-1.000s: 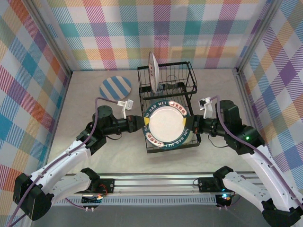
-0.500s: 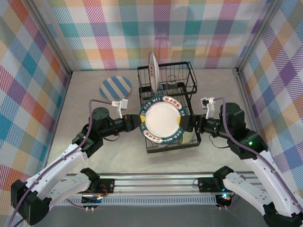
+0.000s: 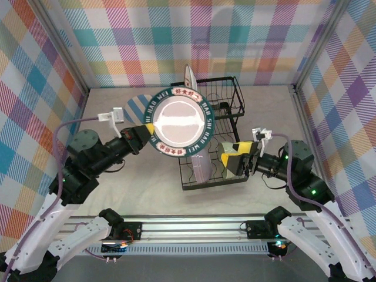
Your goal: Unload the mixed dishes from the dish rack
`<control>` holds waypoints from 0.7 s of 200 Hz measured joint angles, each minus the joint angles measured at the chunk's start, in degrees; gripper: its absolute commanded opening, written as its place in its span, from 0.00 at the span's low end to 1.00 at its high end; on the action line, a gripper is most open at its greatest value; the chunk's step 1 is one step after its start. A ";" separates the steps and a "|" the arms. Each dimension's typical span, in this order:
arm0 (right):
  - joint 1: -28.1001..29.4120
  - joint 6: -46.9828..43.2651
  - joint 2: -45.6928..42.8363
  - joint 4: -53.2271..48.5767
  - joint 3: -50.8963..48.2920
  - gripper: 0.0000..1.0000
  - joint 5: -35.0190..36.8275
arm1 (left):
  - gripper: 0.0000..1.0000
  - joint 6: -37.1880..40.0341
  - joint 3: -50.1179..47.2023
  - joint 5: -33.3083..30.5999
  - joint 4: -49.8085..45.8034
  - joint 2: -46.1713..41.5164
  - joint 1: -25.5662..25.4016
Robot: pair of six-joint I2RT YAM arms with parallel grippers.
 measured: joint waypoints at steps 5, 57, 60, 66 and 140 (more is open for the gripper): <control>0.00 -0.20 0.07 0.98 -0.59 0.99 -0.37 | 0.00 0.35 0.96 -0.92 -1.16 0.13 0.28; 0.00 -1.75 0.98 10.88 -6.27 0.99 -3.87 | 0.00 1.40 8.94 -4.24 -8.83 4.70 6.34; 0.00 -1.86 0.98 11.47 -6.58 0.99 -4.11 | 0.00 1.40 9.29 -4.26 -8.96 5.09 6.78; 0.00 -2.05 1.09 12.22 -6.99 0.99 -4.50 | 0.00 1.38 9.94 -4.24 -9.31 5.95 7.76; 0.00 -5.03 -1.86 18.82 -12.63 0.99 -6.01 | 0.00 -4.52 12.00 6.51 -6.73 12.92 28.61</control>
